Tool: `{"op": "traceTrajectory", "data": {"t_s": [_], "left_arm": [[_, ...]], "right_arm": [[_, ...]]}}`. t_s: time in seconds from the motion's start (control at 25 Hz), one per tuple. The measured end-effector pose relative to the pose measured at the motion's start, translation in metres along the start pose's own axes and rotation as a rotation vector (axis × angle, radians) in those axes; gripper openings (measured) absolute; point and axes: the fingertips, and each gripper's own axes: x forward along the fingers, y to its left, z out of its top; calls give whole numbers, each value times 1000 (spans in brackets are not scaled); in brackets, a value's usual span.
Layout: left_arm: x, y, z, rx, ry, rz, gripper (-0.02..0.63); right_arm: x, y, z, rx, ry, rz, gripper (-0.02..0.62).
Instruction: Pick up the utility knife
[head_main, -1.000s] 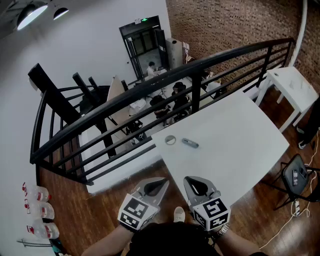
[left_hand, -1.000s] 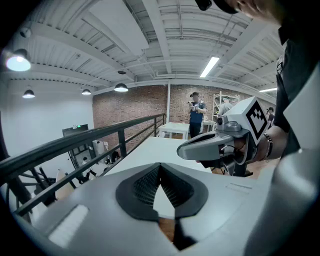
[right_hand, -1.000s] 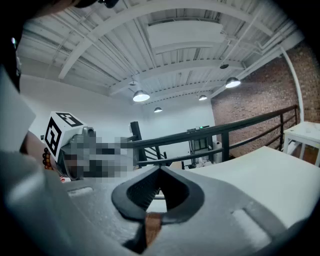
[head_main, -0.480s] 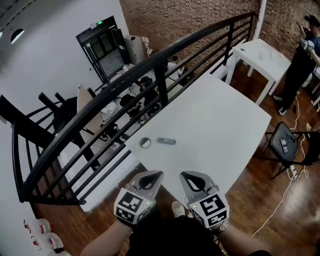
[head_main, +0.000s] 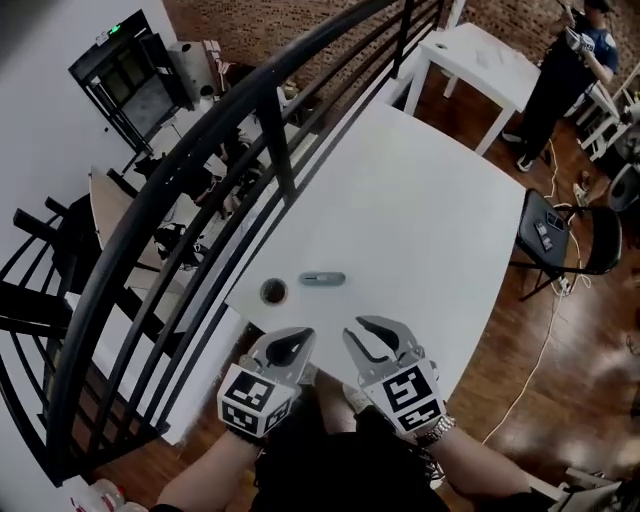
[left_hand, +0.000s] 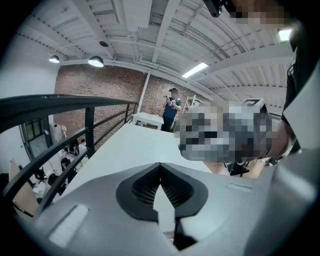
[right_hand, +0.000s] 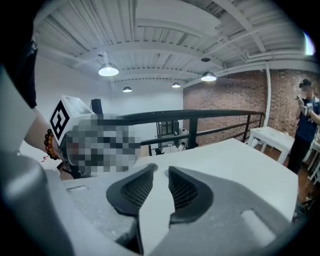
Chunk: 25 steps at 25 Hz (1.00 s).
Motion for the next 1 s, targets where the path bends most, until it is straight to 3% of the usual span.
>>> {"op": "traceTrajectory", "data": {"t_s": [0.24, 0.56, 0.8, 1.0], "left_arm": [[9, 36, -5, 10, 51, -100, 17], [15, 66, -5, 18, 98, -172, 17], [26, 85, -13, 13, 136, -203, 17], [36, 94, -16, -1, 170, -220, 17]], "right_arm": [[56, -11, -10, -45, 112, -52, 99], [122, -23, -33, -148, 273, -40, 171], [163, -33, -58, -283, 394, 33, 176], [180, -37, -66, -306, 433, 117, 181]]}}
